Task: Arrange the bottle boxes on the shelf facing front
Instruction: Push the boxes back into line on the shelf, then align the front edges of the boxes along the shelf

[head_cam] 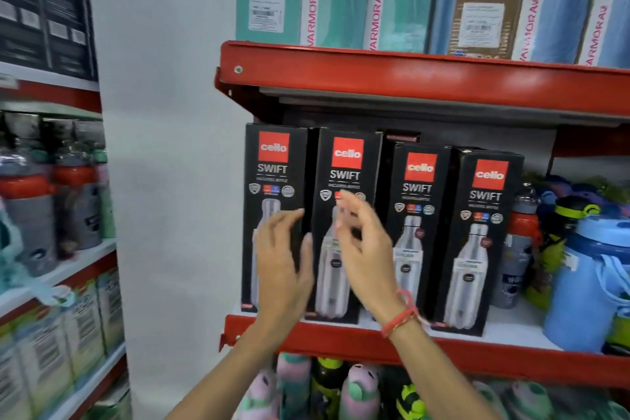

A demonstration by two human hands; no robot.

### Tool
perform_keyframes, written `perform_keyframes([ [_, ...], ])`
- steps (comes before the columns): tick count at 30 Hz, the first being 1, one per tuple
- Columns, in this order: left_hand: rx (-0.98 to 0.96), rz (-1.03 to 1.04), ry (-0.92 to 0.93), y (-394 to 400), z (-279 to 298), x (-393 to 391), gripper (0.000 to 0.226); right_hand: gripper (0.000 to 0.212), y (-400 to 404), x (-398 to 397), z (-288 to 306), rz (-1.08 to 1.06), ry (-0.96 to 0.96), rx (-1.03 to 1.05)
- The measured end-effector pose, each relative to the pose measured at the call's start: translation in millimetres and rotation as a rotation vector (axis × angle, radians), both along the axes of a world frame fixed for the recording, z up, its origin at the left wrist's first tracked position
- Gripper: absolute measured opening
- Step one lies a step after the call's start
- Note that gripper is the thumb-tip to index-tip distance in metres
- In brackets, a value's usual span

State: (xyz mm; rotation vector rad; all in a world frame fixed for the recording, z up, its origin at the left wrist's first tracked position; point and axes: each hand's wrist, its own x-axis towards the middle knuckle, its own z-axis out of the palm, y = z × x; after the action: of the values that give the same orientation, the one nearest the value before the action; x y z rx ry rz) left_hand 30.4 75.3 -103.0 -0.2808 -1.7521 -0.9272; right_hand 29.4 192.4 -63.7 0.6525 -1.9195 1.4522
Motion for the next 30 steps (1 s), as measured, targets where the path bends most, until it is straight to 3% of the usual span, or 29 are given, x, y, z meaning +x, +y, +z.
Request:
perform_keyframes([
  [5,0.378,-0.166,-0.325,-54,-26,2,0.057,0.050,-61,4,-49,0.039,-0.378,0.032],
  [10,0.414,-0.478,-0.523,-81,-36,-2,0.055,0.067,-91,1,-67,0.033,-0.579,0.094],
  [14,0.351,-0.447,-0.725,-94,-37,0,0.064,0.066,-93,1,-64,0.115,-0.590,0.039],
  [24,0.175,-0.400,-0.675,-109,-46,25,0.058,0.070,-77,20,-75,0.026,-0.576,0.216],
  [30,0.131,-0.303,-0.674,-104,-46,36,0.060,0.064,-68,21,-77,0.036,-0.520,0.175],
])
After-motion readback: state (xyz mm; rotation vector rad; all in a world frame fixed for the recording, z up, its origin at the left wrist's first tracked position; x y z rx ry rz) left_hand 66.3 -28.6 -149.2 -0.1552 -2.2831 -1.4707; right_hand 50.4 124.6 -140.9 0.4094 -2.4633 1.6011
